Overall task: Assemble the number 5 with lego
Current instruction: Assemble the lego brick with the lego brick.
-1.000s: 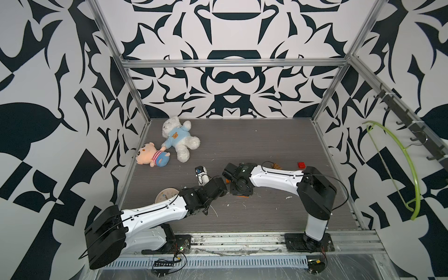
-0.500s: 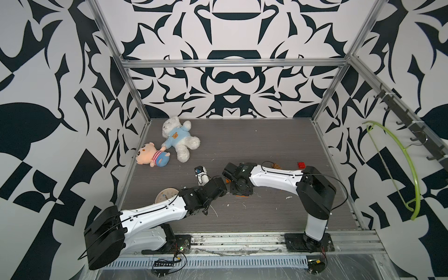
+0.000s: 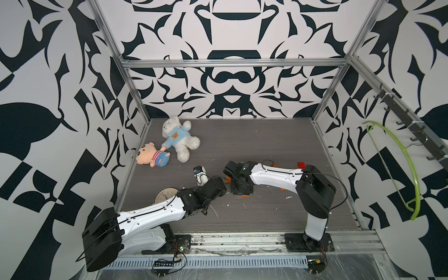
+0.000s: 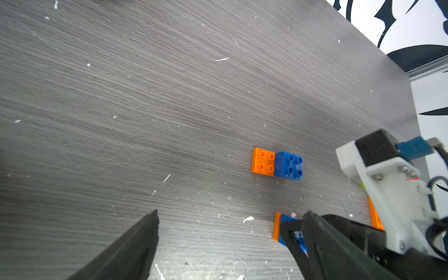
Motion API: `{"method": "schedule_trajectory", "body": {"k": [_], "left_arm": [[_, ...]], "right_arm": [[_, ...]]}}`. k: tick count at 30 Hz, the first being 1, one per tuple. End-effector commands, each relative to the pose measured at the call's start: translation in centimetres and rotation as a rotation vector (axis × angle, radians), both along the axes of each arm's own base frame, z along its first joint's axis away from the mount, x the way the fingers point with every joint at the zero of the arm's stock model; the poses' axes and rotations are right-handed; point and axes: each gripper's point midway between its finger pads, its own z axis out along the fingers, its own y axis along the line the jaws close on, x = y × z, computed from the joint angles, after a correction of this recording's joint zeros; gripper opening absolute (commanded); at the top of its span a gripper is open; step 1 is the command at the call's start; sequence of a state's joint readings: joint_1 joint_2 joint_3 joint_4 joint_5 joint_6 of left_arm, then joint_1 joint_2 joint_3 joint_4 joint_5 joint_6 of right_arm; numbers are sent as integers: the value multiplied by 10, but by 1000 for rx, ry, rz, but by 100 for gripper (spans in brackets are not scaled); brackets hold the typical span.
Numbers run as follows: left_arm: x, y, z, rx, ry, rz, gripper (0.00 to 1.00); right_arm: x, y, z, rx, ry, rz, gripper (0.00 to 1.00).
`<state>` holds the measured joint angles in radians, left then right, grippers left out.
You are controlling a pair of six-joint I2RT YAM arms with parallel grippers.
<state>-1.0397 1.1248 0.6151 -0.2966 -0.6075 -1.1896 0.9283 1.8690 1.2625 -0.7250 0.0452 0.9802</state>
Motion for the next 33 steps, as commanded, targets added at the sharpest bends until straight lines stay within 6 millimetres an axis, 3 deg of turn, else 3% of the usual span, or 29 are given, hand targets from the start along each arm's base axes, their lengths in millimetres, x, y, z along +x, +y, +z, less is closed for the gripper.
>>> {"method": "schedule_trajectory", "body": {"k": [1,7,15,19,24,33], "left_arm": [[0,6,-4,30,5,15,99],[1,4,-3,36,6,11,99],[2,1,-2,41,6,6,99],[3,1,0,40,3,4,99],[3,1,3,38,-5,6,99],[4,-4,2,38,0,-5,99]], "right_arm": [[-18,-32,-36,-149,98,26,29],[-22,-35,-45,-164,121,44,28],[-9,-26,-23,-145,66,59,29],[-2,-16,-6,-96,29,74,43],[4,-9,13,-49,-19,89,51],[4,-11,20,-39,-37,100,50]]}}
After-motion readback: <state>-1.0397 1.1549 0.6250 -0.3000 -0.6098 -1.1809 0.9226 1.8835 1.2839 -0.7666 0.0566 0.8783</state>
